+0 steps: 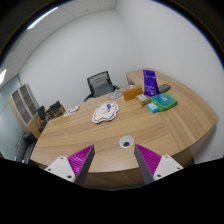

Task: Arrange mouse

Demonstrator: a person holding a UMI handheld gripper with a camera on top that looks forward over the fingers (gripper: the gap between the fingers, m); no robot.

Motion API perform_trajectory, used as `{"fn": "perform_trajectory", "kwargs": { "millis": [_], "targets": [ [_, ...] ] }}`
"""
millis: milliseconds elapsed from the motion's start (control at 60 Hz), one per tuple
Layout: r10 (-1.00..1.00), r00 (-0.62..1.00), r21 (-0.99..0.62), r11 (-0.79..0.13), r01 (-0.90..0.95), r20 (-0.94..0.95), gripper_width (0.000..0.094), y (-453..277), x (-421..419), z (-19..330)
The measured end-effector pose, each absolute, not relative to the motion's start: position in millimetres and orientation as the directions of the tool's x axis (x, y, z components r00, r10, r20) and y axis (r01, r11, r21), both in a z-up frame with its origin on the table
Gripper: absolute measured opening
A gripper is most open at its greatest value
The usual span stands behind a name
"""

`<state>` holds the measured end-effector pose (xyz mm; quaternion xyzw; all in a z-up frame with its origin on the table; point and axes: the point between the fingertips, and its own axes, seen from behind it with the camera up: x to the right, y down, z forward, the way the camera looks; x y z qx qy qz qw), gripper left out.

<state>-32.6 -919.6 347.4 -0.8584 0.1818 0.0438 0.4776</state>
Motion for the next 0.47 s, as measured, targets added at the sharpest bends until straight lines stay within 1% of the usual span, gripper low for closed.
{"fn": "perform_trajectory", "kwargs": {
  "millis": [467],
  "targets": [
    [-0.170,0.959,-0.813,-0.509,-0.282,-0.226,0.0827,-889.6,-39.2,361.8]
  ]
}}
